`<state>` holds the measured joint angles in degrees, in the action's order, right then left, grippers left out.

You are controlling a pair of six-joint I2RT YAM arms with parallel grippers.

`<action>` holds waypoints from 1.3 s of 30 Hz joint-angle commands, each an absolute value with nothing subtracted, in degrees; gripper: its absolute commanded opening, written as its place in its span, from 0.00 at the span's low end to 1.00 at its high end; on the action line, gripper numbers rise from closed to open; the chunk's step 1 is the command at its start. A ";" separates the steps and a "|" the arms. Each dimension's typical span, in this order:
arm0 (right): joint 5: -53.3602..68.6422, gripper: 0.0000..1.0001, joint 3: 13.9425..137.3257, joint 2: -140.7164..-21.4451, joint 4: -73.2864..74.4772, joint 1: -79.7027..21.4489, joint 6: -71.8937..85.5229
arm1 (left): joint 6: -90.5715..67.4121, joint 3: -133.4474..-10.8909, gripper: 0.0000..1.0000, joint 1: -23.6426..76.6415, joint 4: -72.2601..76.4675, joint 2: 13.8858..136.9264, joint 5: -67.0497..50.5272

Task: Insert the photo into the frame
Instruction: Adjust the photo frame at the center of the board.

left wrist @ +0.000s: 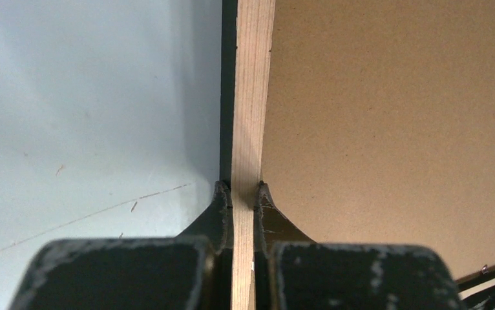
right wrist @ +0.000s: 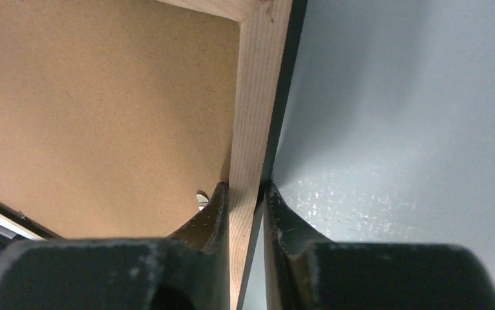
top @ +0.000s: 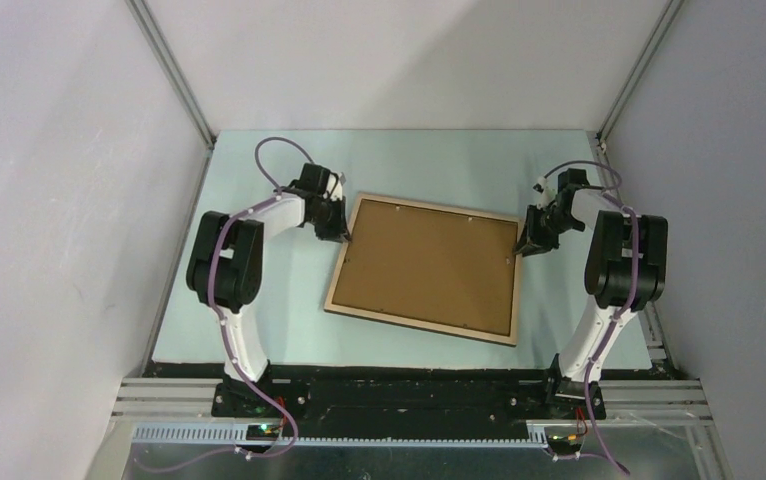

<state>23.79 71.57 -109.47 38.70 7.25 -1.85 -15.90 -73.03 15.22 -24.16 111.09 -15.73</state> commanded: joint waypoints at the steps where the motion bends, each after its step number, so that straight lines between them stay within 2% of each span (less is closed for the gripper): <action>1: 25.14 0.11 75.91 -111.05 37.94 7.08 -2.02 | -18.28 -68.85 0.00 14.70 -27.09 109.37 -16.71; 5: 25.57 0.03 79.07 -112.66 38.20 6.55 -2.21 | -19.97 -66.37 0.00 14.51 -25.33 107.80 -16.93; 10: 26.24 0.01 85.56 -115.99 39.30 5.95 -2.94 | -22.47 -62.92 0.00 14.39 -22.74 106.68 -18.21; 16: 27.05 0.01 91.92 -119.22 40.32 5.12 -4.26 | -24.52 -59.87 0.00 14.41 -20.51 108.43 -20.91; 20: 26.55 0.05 92.42 -119.02 40.42 4.24 -5.59 | -24.91 -58.40 0.00 14.42 -19.14 109.04 -21.52; 22: 26.15 0.11 92.26 -118.45 40.54 4.02 -5.99 | -24.99 -57.99 0.00 14.41 -18.71 109.44 -21.71; 28: 24.39 0.50 91.34 -115.29 40.38 4.15 -6.61 | -25.20 -57.60 0.00 14.42 -18.00 109.91 -21.28; 30: 23.97 0.58 90.90 -113.93 40.16 4.40 -6.55 | -25.35 -57.52 0.00 14.43 -17.75 109.57 -20.92; 34: 24.20 0.66 88.72 -110.06 39.45 5.16 -6.42 | -25.58 -57.32 0.00 14.46 -17.40 108.25 -20.17; 39: 24.76 0.69 81.22 -104.37 37.44 5.45 -6.43 | -25.71 -57.21 0.00 14.41 -17.13 106.72 -19.42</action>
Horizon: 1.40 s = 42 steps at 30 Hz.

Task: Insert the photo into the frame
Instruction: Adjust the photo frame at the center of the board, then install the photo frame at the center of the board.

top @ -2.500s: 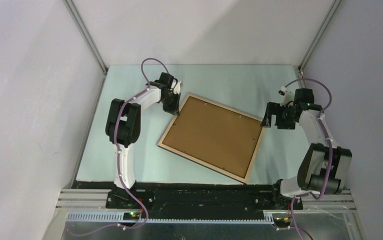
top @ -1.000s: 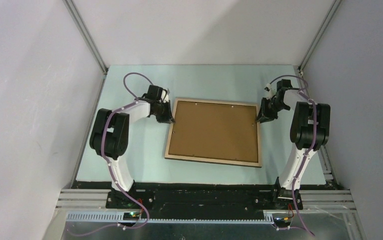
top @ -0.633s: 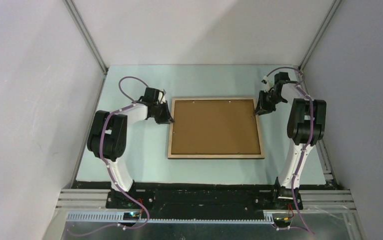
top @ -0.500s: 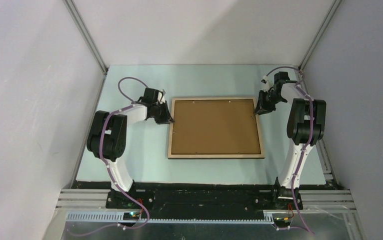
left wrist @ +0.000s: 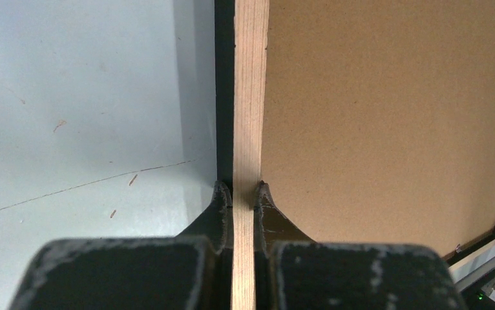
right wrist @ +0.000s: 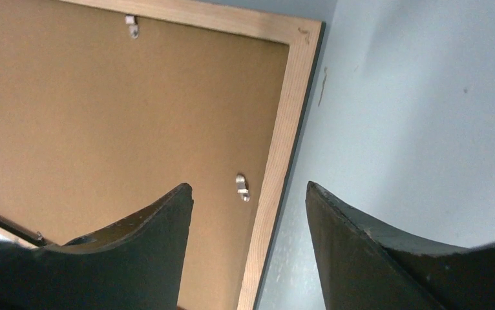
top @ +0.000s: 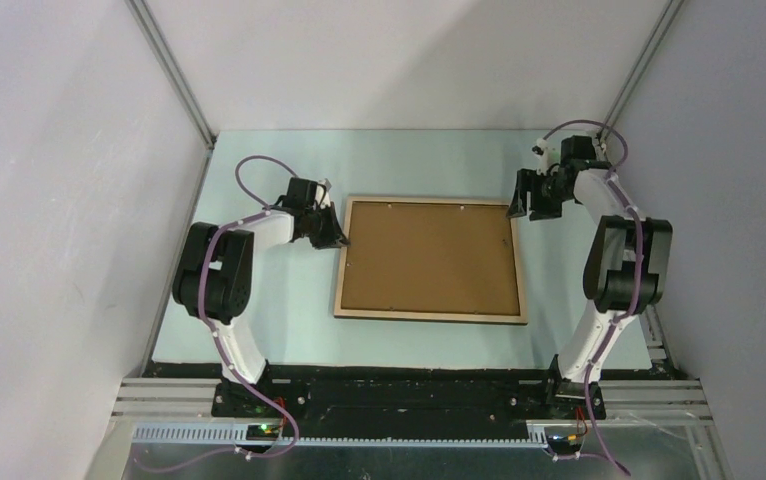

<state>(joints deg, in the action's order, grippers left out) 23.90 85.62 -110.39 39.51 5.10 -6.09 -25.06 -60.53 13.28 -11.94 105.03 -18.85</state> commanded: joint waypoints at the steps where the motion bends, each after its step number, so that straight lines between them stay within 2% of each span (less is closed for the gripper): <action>1: 24.84 0.70 80.29 -103.06 37.35 5.45 -6.42 | -25.68 -57.22 0.00 14.41 -17.14 106.62 -19.49; 11: 21.46 0.71 70.61 -100.32 35.05 4.19 -5.94 | -25.73 -57.58 0.00 14.41 -16.57 107.31 -19.67; 22: 13.53 0.67 71.37 -105.00 32.39 1.37 -5.52 | -25.31 -58.10 0.00 14.43 -16.56 107.48 -20.20; 42: 12.69 0.56 75.20 -109.44 32.49 -1.73 -4.79 | -25.20 -58.44 0.00 14.33 -16.61 107.55 -20.78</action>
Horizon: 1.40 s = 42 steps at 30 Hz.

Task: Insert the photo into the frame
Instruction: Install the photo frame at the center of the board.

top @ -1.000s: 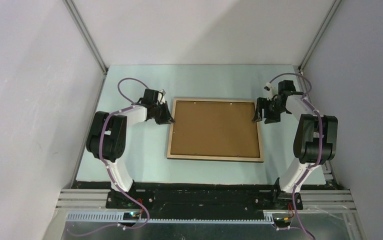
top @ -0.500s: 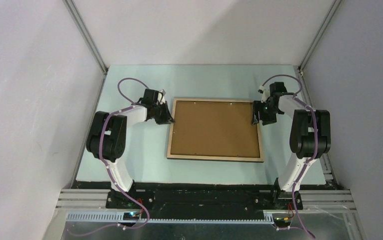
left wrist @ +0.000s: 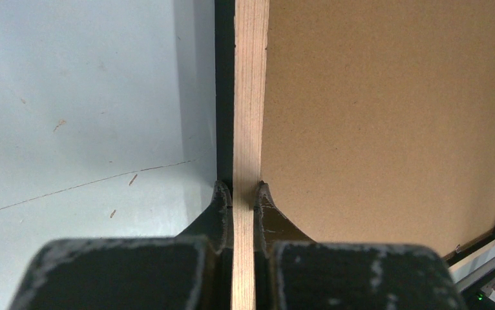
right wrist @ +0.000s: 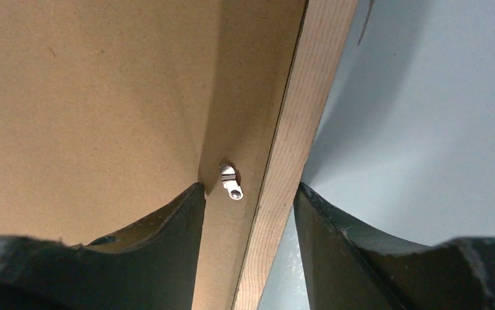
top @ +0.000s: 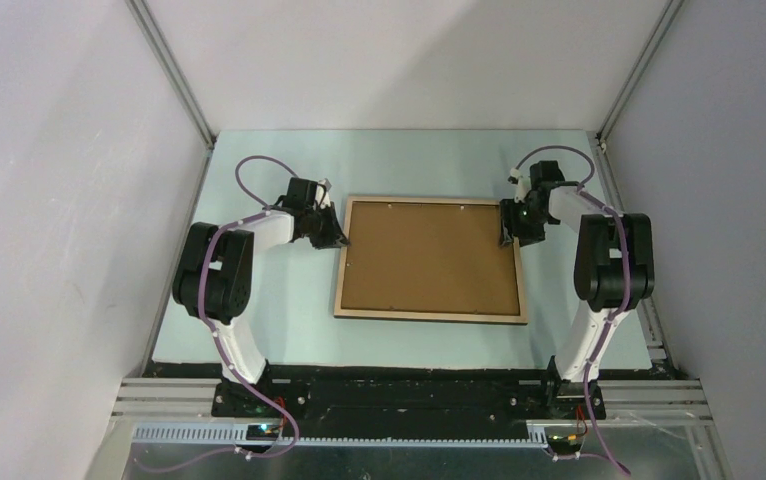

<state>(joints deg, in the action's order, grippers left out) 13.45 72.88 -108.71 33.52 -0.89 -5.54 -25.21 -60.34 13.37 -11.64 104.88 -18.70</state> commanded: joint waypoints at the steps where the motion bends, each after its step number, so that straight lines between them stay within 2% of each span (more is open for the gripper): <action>1: 12.66 0.55 75.29 -109.47 32.46 -1.69 -4.77 | -25.15 -58.51 0.00 14.37 -16.66 107.56 -20.76; 8: 12.73 0.51 76.24 -110.42 32.73 -1.67 -4.72 | -25.05 -58.45 0.00 14.26 -16.69 107.51 -20.90; 33: 19.02 0.23 77.34 -112.27 34.61 3.03 -2.43 | -24.87 -58.56 0.00 13.89 -16.64 107.49 -20.86; 42: 21.33 0.24 77.35 -112.85 35.40 3.70 -1.77 | -24.85 -58.54 0.00 13.80 -16.66 107.40 -20.66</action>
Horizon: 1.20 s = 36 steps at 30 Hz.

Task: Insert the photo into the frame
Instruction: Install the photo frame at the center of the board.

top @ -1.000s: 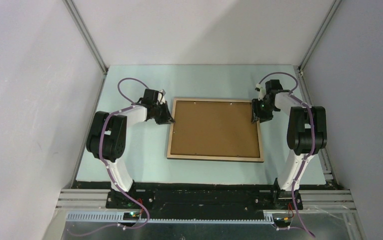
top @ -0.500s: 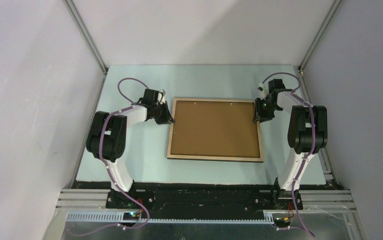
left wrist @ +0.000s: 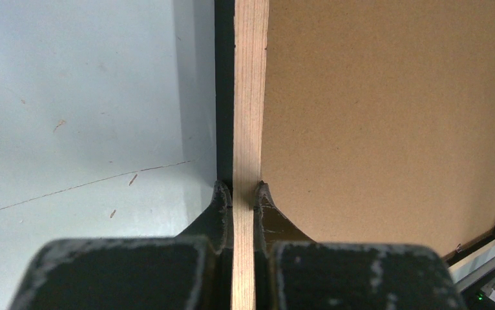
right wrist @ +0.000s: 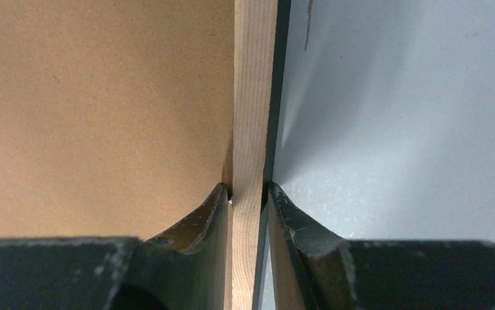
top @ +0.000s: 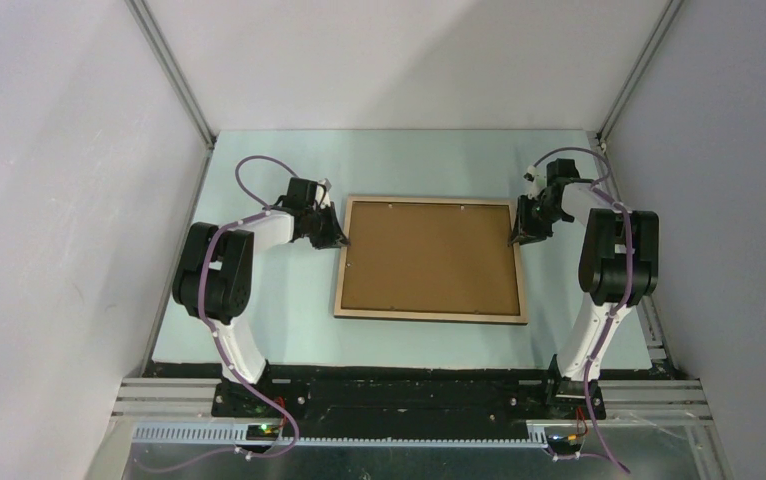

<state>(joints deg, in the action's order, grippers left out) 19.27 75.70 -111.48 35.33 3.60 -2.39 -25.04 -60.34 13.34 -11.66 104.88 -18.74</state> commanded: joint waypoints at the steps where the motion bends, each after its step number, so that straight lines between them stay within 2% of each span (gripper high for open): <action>1: 21.79 0.26 77.39 -112.90 35.41 3.74 -1.68 | -24.82 -58.58 0.00 13.80 -16.63 107.47 -20.66; 5: 21.86 0.38 77.45 -113.00 35.35 3.87 -1.01 | -24.93 -58.62 0.00 13.80 -16.63 107.58 -20.74; 10: 21.44 0.42 78.97 -113.72 35.70 4.04 -0.46 | -24.79 -58.62 0.00 13.79 -16.66 107.58 -20.65; 26: 20.12 0.33 79.19 -114.52 36.79 4.11 -2.02 | -24.66 -58.63 0.00 13.72 -16.63 107.25 -20.61; 36: 19.44 0.32 78.36 -113.13 39.07 4.48 -7.99 | -24.63 -58.62 0.00 13.09 -16.63 106.97 -21.05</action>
